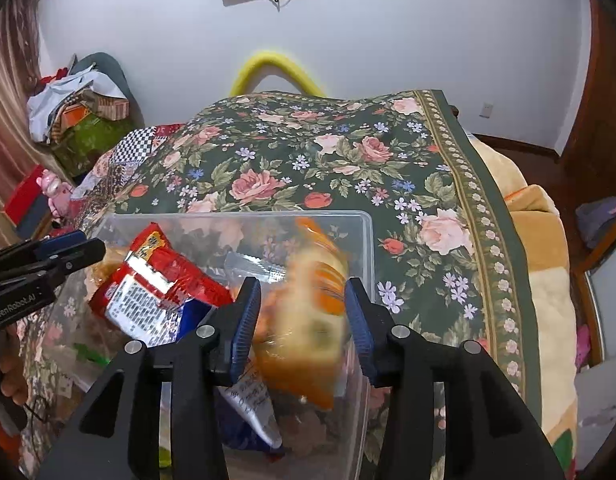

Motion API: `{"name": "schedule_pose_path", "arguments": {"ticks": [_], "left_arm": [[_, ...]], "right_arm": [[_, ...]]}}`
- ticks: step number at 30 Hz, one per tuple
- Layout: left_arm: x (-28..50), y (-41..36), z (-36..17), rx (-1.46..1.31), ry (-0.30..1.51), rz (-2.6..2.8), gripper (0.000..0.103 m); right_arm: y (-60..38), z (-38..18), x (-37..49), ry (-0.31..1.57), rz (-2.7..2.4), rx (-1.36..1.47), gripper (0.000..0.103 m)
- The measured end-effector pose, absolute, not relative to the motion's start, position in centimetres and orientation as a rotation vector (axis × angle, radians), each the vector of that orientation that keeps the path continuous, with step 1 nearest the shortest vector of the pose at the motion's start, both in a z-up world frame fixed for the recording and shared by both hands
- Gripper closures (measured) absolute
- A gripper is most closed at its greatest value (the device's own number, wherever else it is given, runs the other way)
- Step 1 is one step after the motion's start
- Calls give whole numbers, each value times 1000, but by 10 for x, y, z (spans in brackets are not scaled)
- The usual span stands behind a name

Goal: Organize snacks
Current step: 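Lower both packets into the clear box and open both tools, then grasp the brown sausage stick with the left tool while the right tool grasps the yellow Kaka bag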

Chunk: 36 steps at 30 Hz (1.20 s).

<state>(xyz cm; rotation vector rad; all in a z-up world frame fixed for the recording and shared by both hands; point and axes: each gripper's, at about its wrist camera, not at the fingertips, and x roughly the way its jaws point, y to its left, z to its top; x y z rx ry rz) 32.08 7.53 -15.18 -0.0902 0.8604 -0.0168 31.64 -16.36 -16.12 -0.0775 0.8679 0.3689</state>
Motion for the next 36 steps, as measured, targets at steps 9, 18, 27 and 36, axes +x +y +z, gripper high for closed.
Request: {"name": "schedule_pose_path", "arguments": {"ticks": [9,18,27,36], "left_arm": [[278,87,-121,-75,821,-11,53],[233,92,-126,-48,851,-9,51],[215,92,-164,-72,937,-11,49],[213,98,-219,-124,1057,8,49]], "right_arm": [[-176,-132,289,818,365,-73,58],[-181,-117,247,780,384,-93,46],[-184,-150,228,863,397,-105,42],[-185,-207,236,1022,398,-105,41]]}}
